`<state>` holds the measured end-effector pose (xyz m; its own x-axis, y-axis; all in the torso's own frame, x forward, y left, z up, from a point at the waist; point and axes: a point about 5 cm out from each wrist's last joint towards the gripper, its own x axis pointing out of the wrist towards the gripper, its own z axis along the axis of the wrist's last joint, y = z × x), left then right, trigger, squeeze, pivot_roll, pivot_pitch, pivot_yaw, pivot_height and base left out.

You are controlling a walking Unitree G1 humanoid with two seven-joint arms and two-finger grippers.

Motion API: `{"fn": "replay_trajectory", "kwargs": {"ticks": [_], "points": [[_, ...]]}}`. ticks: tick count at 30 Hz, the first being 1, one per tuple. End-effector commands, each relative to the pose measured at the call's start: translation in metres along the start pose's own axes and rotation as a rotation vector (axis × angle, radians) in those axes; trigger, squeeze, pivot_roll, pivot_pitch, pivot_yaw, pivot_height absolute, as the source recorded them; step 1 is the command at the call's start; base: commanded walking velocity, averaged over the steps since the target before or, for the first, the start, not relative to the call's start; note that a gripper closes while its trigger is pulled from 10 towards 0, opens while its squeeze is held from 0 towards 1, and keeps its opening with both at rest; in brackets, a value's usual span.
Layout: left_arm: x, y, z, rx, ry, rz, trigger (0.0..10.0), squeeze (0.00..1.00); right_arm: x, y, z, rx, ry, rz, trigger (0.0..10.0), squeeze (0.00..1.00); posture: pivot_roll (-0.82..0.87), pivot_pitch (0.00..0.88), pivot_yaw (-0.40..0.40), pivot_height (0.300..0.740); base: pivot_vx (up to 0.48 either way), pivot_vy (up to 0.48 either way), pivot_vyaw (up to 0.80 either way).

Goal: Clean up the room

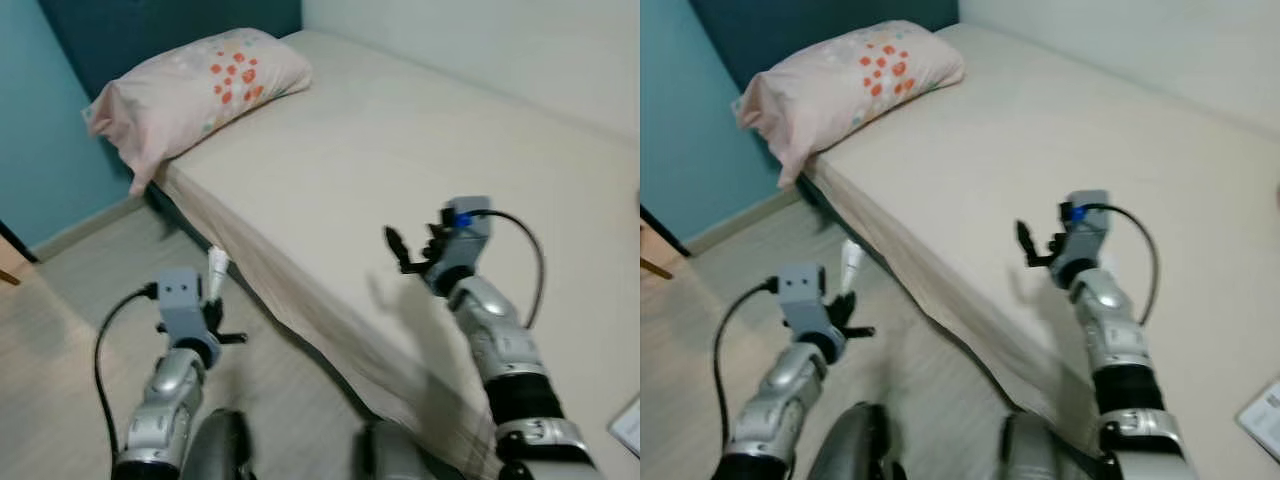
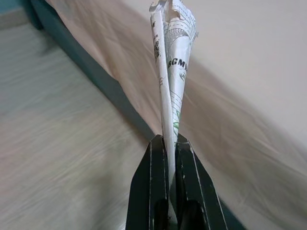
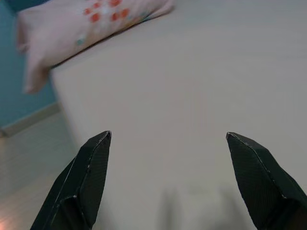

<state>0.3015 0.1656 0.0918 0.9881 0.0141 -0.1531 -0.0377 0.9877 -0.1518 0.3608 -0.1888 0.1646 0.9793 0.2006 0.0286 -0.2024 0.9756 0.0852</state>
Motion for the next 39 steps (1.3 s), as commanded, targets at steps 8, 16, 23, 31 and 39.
{"fn": "replay_trajectory", "kwargs": {"ticks": [8, 16, 23, 31, 39], "points": [[-0.005, 0.004, -0.011, -0.005, 0.052, 0.011, 10.0, 0.0, 0.001, -0.005, -0.012, -0.01, 0.068, -0.096, 10.0, 0.0, -0.06, 0.218, -0.047, 0.575, 0.0, -0.424, 0.0], [-0.009, 0.005, -0.01, -0.033, 0.045, 0.025, 10.0, 0.0, -0.007, -0.029, -0.02, -0.067, 0.127, -0.227, 10.0, 0.0, -0.06, 0.247, -0.045, 0.575, 0.0, -0.058, 0.0], [-0.018, 0.018, 0.002, 0.013, 0.022, 0.027, 10.0, 0.0, -0.018, -0.051, -0.031, -0.034, 0.164, -0.269, 10.0, 0.0, -0.04, 0.319, -0.029, 0.575, 0.0, 0.0, 0.0], [-0.02, 0.041, 0.025, 0.067, -0.019, 0.088, 10.0, 0.0, -0.007, -0.037, -0.032, 0.007, 0.16, -0.147, 10.0, 0.0, -0.01, 0.367, -0.029, 0.575, 0.0, 0.0, 0.0], [-0.028, 0.04, 0.036, 0.088, -0.035, 0.073, 10.0, 0.0, -0.001, -0.046, -0.038, -0.066, 0.216, -0.232, 10.0, 0.0, 0.03, 0.441, -0.007, 0.575, 0.0, 0.0, 0.0]]}}
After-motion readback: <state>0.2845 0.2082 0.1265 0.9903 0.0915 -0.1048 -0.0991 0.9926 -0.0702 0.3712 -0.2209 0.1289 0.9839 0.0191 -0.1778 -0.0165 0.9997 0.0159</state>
